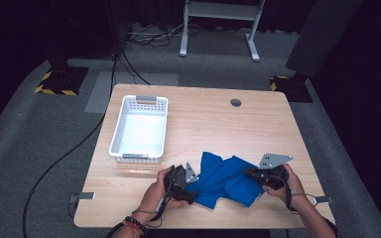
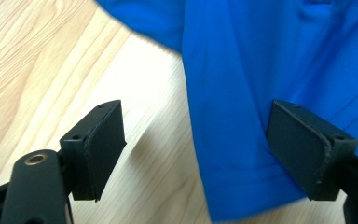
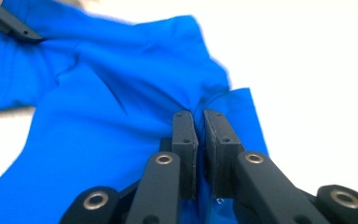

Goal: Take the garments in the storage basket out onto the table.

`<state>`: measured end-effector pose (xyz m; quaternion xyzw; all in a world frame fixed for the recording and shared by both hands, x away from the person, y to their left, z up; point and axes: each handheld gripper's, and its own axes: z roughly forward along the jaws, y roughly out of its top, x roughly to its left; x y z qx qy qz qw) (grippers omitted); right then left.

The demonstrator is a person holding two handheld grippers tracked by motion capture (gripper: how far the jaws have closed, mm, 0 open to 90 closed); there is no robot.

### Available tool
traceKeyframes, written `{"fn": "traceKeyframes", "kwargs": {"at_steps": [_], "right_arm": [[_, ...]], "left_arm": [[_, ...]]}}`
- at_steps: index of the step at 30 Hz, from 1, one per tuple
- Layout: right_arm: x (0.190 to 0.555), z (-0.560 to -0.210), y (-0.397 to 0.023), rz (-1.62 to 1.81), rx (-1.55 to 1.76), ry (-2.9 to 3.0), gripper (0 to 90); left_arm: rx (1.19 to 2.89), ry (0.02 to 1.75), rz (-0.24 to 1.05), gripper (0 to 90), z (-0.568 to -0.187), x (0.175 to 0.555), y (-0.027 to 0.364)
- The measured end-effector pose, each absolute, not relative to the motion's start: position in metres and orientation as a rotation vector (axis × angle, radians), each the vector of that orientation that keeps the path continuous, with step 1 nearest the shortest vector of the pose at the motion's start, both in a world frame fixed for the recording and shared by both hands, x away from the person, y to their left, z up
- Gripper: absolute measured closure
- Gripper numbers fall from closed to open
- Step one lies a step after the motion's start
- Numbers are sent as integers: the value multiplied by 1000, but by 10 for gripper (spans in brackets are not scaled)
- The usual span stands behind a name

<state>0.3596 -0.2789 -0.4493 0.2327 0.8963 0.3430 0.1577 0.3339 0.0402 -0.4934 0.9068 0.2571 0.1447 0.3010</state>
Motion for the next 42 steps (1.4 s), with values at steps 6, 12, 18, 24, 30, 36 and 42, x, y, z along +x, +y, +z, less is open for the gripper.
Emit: {"fn": "traceKeyframes", "kwargs": {"at_steps": [6,12,18,24,30,36,42], "right_arm": [[367,-432,-277,938,613,2514,826],[372,-438,-271,968,625,2496,818],[378,-446,-269,939,655,2492,796],[394,-456,-268,937,714,2501,815],[398,-460,-263,933,722,2517,787],[400,-461,-263,942,734,2517,773],[405,-463,-260,864,707,2511,864]], "left_arm": [[2423,706,387,192,-492,335,52],[2350,675,376,194,-484,326,43],[2276,452,220,208,-466,301,-5],[2350,241,60,235,-479,290,-52],[2351,354,28,186,-495,313,-72],[2393,341,42,163,-498,318,-80],[2427,273,47,177,-498,311,-76]]}}
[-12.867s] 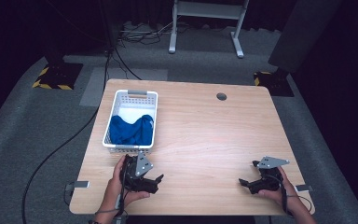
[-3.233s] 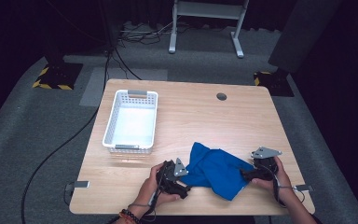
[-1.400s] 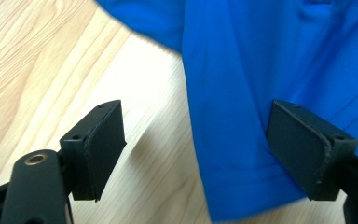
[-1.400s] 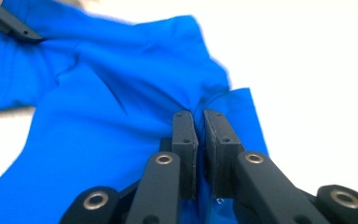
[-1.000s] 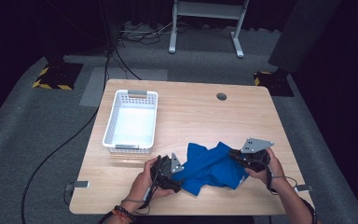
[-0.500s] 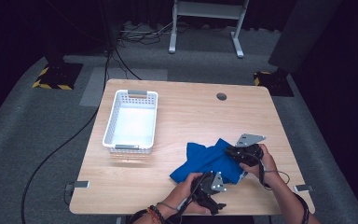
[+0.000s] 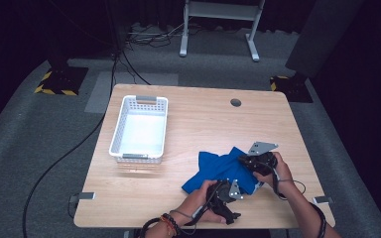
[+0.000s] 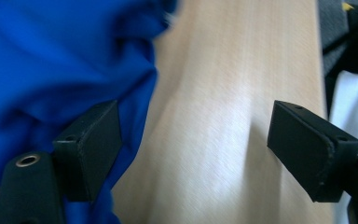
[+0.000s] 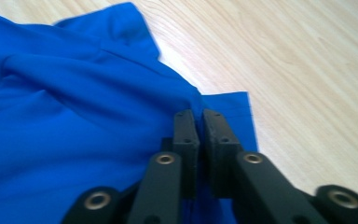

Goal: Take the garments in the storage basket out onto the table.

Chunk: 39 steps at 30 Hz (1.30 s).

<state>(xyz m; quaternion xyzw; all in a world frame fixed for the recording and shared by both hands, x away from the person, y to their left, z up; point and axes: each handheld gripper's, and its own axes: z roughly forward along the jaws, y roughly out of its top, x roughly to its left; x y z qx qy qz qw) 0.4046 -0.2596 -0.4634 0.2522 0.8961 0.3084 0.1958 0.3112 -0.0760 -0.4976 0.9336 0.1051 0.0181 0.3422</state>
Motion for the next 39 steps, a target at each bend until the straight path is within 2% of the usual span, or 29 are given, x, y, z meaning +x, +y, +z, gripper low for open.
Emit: {"fn": "traceKeyframes", "kwargs": {"at_steps": [6,12,20,22,26,29,33,39], "right_arm": [[422,-452,-270,900,777,2346,879],[443,-439,-274,909,783,2274,877],[458,-441,-255,878,730,2279,868],[462,-447,-245,842,729,2272,651],[458,-444,-255,922,796,2295,480],[450,-438,-266,952,821,2301,438],[420,-433,-294,1029,796,2363,386],[392,-454,-311,984,694,2523,353]], "left_arm": [[2430,258,13,187,-497,303,-61],[2435,247,32,186,-497,297,-54],[2454,253,17,186,-495,288,-42],[2445,276,26,217,-495,286,-38],[2414,329,51,206,-496,287,-32],[2352,343,75,211,-490,288,-35],[2324,370,151,244,-484,294,-46],[2350,422,190,383,-492,323,-62]]}}
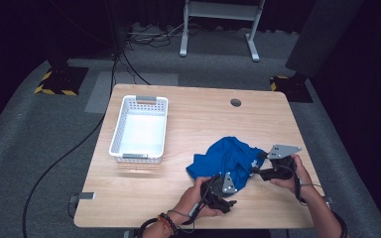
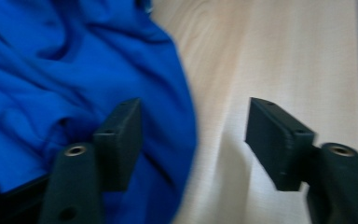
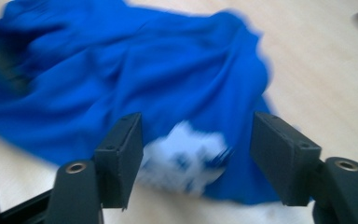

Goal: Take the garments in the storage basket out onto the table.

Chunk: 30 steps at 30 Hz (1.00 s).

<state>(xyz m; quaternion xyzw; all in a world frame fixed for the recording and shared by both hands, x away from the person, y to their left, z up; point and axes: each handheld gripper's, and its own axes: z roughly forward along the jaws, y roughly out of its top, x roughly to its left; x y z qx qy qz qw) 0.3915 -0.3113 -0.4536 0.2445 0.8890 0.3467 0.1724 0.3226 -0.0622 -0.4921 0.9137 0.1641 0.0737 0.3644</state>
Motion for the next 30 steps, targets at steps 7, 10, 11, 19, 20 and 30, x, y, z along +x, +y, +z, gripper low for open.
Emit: {"fn": "traceKeyframes", "kwargs": {"at_steps": [7,10,11,19,20,30], "right_arm": [[383,-478,-319,999,637,2636,281],[383,-484,-311,913,629,2638,299],[384,-486,-307,873,627,2621,350],[396,-483,-305,881,681,2481,771],[396,-480,-306,891,685,2464,771],[393,-438,-310,946,645,2426,722]], "left_arm": [[2316,481,194,709,-498,337,-53],[2301,489,187,798,-499,340,-50],[2297,490,175,825,-499,341,-49],[2296,458,264,862,-490,334,-35],[2290,453,281,863,-488,333,-31],[2217,491,311,865,-465,326,7]]}}
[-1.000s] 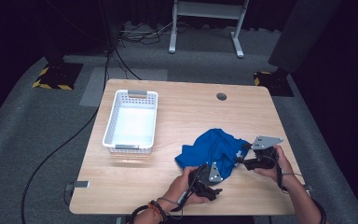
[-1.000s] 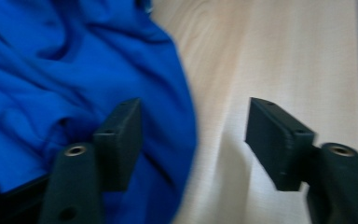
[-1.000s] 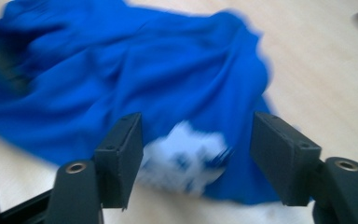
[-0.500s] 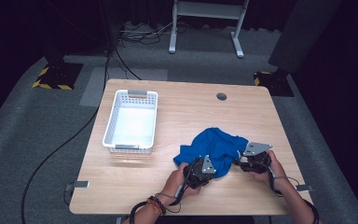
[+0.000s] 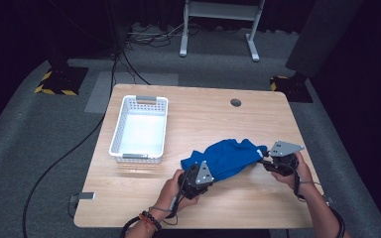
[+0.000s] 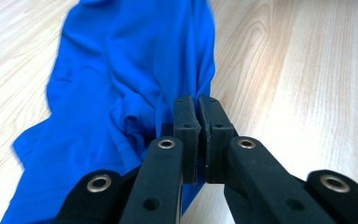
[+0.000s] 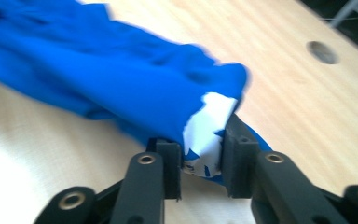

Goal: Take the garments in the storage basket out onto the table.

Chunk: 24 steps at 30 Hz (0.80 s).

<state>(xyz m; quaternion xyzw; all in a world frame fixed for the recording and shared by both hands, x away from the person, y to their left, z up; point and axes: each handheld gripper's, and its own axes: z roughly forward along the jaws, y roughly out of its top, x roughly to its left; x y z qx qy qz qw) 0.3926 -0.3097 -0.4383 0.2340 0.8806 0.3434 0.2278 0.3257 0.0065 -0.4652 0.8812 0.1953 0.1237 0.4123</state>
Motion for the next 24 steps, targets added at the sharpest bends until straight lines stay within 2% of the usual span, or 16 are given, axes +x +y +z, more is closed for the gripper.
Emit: {"fn": "traceKeyframes", "kwargs": {"at_steps": [5,6,8,12,15,17,19,23,24], "right_arm": [[399,-440,-307,902,679,2395,752],[400,-441,-305,876,672,2391,738],[404,-444,-302,819,672,2365,647],[407,-449,-301,858,695,2382,561],[408,-455,-298,804,696,2441,440],[407,-454,-303,883,700,2487,361],[406,-451,-310,976,699,2534,308],[403,-447,-324,1062,712,2536,277],[404,-446,-327,1082,718,2535,278]], "left_arm": [[2222,477,279,865,-467,316,17],[2219,482,276,865,-467,313,19],[2218,489,255,864,-468,310,22],[2217,488,181,854,-473,306,27],[2254,471,177,791,-477,303,26],[2262,485,198,700,-478,301,24],[2263,478,209,656,-477,298,22],[2259,502,233,483,-476,296,13],[2266,499,231,492,-476,296,11]]}}
